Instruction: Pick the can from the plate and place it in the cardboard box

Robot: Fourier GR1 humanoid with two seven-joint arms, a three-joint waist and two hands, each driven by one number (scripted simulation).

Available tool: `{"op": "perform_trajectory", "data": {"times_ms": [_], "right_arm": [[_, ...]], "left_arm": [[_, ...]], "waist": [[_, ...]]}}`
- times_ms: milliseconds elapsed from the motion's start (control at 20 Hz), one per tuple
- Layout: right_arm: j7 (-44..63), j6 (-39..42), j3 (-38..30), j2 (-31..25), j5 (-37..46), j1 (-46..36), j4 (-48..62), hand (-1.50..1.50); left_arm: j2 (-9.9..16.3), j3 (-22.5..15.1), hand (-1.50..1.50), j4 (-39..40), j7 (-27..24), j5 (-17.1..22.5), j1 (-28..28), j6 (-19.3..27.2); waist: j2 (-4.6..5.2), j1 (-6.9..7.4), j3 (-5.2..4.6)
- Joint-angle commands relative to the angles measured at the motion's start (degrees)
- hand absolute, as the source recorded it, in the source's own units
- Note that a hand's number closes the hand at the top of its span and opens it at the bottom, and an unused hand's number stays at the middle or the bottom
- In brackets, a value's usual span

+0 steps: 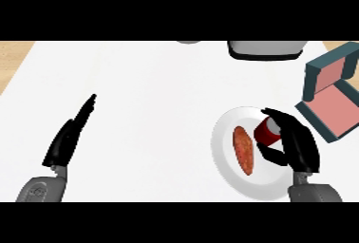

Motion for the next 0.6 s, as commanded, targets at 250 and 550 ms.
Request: {"op": "perform_trajectory", "data": {"times_ms": [250, 550], "right_arm": [[-2.9, -14.22, -1.24, -0.18, 6.81, -3.96, 5.51, 1.5], [-2.53, -17.75, -1.24, -0.14, 7.91, 0.76, -0.47, 1.5]], "left_arm": [[-0.6, 1.45, 0.0, 3.93, -1.48, -0.44, -2.46, 0.19], [-2.99, -0.03, 0.0, 4.04, -0.28, -3.33, -3.25, 2.57]], "waist": [[0.07, -0.08, 0.03], [0.01, -0.33, 0.02]]}}
